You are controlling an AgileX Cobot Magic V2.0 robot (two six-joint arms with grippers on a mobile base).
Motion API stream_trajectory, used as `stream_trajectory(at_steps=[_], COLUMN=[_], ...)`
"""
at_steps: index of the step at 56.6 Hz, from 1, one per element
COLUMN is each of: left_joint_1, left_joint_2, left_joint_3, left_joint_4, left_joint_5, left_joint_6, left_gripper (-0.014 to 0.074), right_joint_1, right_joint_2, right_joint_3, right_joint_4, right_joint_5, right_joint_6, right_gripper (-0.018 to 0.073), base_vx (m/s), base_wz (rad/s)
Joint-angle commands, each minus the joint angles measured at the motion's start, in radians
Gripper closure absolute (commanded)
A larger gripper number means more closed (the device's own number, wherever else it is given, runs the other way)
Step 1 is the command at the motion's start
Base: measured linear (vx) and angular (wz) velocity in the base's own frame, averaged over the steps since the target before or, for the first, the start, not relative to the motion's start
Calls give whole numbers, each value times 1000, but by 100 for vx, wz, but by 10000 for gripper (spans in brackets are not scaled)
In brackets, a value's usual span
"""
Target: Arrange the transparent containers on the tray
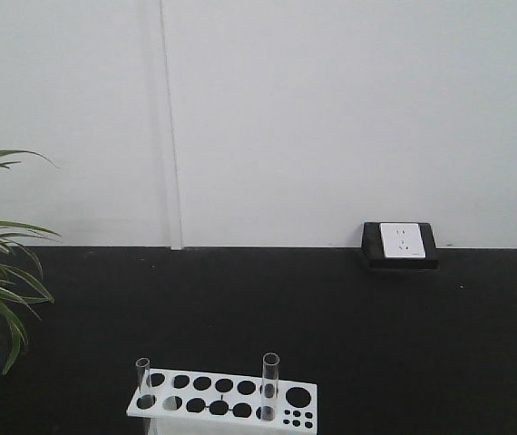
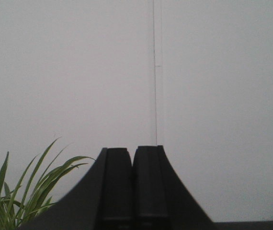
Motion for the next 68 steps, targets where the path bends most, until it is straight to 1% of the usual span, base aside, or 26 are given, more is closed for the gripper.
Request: stream_trajectory(at_steps=[1,8,13,20,25,27,33,40,44,48,53,59,65,68], left_joint_1=[1,1,1,1,-4,-14,-87,-166,-190,-198,-198,-198,-198,-198], left_joint_2=[135,237,281,303,303,301,300,299,301,309,315,321,331,334], left_joint_3=[-121,-173,-180,-180,-180,-180,-180,-180,-180,-180,-180,-180,-180,-180], left_joint_4=[-5,-8,-8,-8,-8,-8,-15,-14,-14,-5,-5,-5,-5,-5], left_joint_5=[-19,-19,-18,-5,2,2,-4,-1,5,11,24,42,47,48], left_joint_6=[20,19,19,19,16,16,19,19,19,26,26,28,27,27], left_gripper=[603,603,603,603,600,599,594,592,589,580,548,470,358,281], right_joint_1=[-6,-6,-6,-1,21,39,120,238,278,294,292,292,292,292], right_joint_2=[134,268,330,385,413,421,436,436,436,436,436,436,436,436], right_joint_3=[-87,-102,-102,-101,-101,-101,-101,-101,-101,-101,-101,-101,-101,-101], right_joint_4=[-10,-10,-10,-10,-9,-9,-10,-14,-14,-14,-14,-14,-14,-14], right_joint_5=[-86,-148,-156,-157,-154,-153,-153,-153,-153,-153,-153,-153,-153,-153], right_joint_6=[-13,-13,-13,-13,-11,-8,-11,-21,-21,-21,-20,-20,-20,-20], right_gripper=[571,571,571,569,566,565,561,557,552,545,522,465,361,276], base_vx=[0,0,0,0,0,0,0,0,0,0,0,0,0,0], base_wz=[0,0,0,0,0,0,0,0,0,0,0,0,0,0])
